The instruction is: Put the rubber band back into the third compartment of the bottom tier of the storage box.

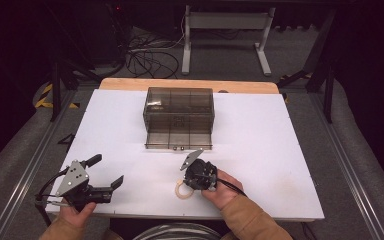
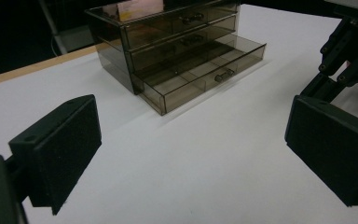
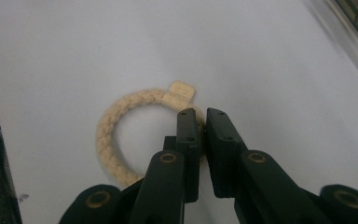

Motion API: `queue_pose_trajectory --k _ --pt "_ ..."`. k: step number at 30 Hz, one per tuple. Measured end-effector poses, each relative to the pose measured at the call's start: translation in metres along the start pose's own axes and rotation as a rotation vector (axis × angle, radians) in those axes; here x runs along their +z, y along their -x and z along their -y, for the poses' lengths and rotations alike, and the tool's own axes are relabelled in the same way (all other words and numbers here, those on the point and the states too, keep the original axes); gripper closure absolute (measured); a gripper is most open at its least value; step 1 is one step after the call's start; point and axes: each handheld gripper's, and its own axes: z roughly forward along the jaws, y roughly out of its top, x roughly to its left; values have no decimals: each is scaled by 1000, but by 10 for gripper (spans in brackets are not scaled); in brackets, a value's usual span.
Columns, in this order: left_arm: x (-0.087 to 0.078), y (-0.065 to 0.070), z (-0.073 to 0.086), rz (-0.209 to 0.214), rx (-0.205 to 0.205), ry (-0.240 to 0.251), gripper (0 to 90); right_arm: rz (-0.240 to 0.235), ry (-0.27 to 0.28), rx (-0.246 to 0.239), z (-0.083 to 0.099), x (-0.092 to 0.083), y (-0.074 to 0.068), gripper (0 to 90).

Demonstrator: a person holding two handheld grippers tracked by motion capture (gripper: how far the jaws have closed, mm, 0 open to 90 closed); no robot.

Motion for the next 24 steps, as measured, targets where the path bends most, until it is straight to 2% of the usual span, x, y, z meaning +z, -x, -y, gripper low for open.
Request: queue_pose_trajectory --k 8,24 --pt "-1 0 0 0 -5 0 42 9 11 -2 0 -2 -1 849" --pt "-1 0 0 -2 -2 1 42 40 115 -26 1 -18 -2 849"
